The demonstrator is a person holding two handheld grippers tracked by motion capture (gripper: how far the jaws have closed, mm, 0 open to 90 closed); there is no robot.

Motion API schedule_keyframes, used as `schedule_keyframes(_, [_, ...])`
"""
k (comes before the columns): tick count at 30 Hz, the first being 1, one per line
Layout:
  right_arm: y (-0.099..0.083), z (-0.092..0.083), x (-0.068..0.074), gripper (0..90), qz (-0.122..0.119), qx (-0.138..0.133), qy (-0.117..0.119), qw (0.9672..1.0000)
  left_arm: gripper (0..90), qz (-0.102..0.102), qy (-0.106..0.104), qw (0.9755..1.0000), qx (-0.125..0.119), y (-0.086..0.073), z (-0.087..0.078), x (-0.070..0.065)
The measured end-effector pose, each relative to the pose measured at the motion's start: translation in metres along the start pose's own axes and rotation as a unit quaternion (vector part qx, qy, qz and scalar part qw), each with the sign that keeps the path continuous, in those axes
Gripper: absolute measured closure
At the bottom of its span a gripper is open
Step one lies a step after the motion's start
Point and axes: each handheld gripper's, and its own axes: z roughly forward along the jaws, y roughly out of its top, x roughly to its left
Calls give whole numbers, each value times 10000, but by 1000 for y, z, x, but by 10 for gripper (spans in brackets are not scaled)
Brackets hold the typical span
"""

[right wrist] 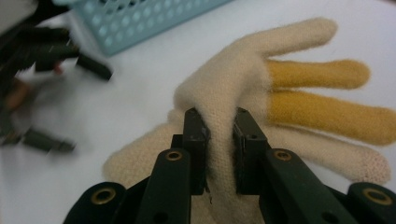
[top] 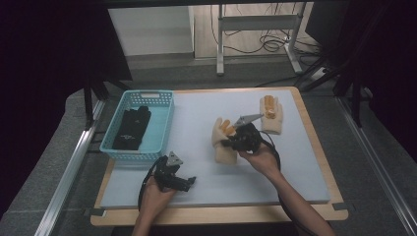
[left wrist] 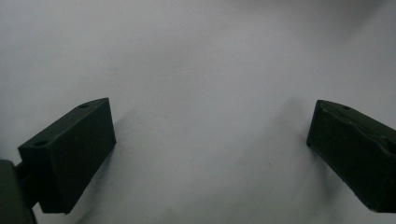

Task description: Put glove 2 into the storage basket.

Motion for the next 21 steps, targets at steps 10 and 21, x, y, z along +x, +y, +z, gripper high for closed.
schedule_keyframes(10, [-34,-8,6,430,233,-208,-250,9992,15,-13,-3,10000,-3,0,0,0])
schedule_keyframes(21, [-46,-8,-23,664,524,201,-392,9977,15,-14,-4,10000,-3,0,0,0])
